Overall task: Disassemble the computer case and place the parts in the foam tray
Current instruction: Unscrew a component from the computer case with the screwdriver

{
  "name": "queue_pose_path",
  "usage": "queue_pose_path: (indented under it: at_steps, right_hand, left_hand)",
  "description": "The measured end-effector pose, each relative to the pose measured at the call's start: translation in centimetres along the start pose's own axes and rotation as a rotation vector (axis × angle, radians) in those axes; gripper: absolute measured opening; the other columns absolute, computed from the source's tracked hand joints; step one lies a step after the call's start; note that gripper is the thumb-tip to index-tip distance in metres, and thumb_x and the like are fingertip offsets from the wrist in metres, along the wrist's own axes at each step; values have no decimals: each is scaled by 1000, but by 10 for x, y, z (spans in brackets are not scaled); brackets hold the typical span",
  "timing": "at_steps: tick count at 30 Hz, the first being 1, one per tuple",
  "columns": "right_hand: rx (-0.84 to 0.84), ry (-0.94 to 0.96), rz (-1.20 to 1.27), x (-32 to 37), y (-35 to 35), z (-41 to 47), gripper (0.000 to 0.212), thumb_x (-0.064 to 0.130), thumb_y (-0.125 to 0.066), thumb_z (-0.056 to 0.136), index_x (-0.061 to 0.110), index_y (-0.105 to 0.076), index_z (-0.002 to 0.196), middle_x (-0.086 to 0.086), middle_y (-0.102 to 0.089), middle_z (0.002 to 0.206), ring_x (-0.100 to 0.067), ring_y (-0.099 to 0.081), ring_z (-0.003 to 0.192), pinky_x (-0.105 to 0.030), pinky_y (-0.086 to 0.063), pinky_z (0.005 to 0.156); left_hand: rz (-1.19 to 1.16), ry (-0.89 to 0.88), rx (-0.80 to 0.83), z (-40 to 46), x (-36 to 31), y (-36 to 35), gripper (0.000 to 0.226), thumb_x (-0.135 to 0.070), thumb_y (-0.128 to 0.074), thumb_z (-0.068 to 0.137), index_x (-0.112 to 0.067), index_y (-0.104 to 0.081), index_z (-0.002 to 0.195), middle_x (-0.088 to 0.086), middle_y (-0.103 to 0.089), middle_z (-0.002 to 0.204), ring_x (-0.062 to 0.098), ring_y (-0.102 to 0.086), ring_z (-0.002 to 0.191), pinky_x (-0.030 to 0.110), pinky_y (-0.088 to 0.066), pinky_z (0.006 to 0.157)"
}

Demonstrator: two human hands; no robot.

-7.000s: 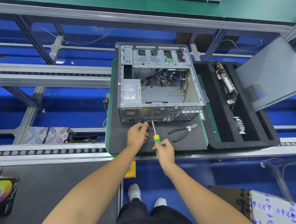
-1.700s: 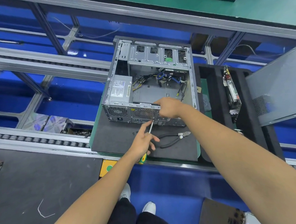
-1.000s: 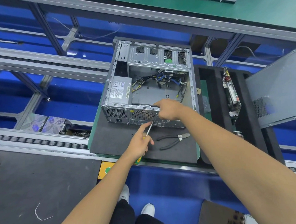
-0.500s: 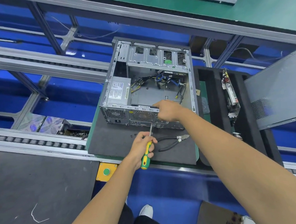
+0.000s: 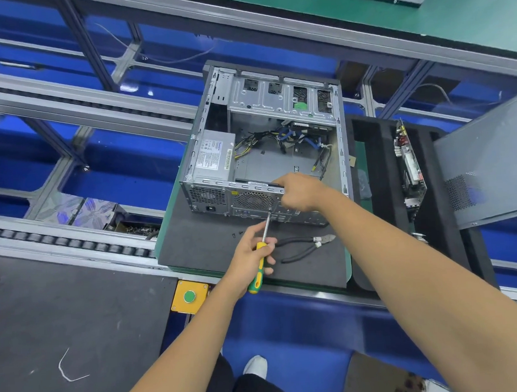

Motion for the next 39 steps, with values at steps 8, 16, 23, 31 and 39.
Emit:
queue_pose_path:
  at_steps: [8, 16, 23, 31, 39]
  right_hand:
    - [-17, 5, -13, 2, 3, -2, 48, 11, -56, 72, 28, -71, 114, 8, -63, 70, -11, -57, 64, -23, -30, 50]
    - [-11, -14, 1, 0, 2, -2, 51, 8, -54, 70, 23, -70, 116, 2, -68, 74, -12, -58, 64, -24, -33, 51]
    - [-10, -10, 8, 1, 2, -3, 54, 8, -55, 71, 26, -69, 120, 2, -67, 78, -9, -55, 65, -24, -32, 51]
    - [-27, -7, -2, 4, 4, -6, 55, 7, -56, 73, 28, -69, 123, 9, -61, 67, -19, -58, 68, -24, -31, 52]
    - [-37, -7, 1, 6, 6, -9, 60, 7, -57, 74, 29, -67, 129, 6, -60, 63, -14, -53, 60, -25, -30, 50]
  left_hand:
    - [-7, -8, 36, 3, -2, -9, 61, -1, -55, 102, -44, -45, 145, 10, -71, 112, 15, -61, 67, 26, -39, 47]
    - [-41, 109, -46, 3, 14, -8, 48, -2, -75, 91, -18, -40, 120, 10, -50, 102, 13, -53, 53, 28, -51, 55]
    - [34, 31, -156, -1, 10, 0, 25, 1, -73, 91, -7, -54, 104, 11, -58, 106, 16, -60, 70, 25, -56, 62]
    - [207, -34, -168, -16, 21, -2, 16, -50, -55, 102, -58, -53, 115, 2, -62, 81, 12, -56, 56, 30, -48, 47]
    - [505, -195, -501, -27, 8, 6, 34, -23, -77, 89, -22, -44, 96, -8, -48, 100, 10, -54, 84, 15, -39, 62]
Point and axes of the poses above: each hand's wrist, its own z-axis towards the middle knuckle, its own y-axis out of the back of the hand, x = y × z, the point moved 8 cm from there along z, towards the middle knuckle
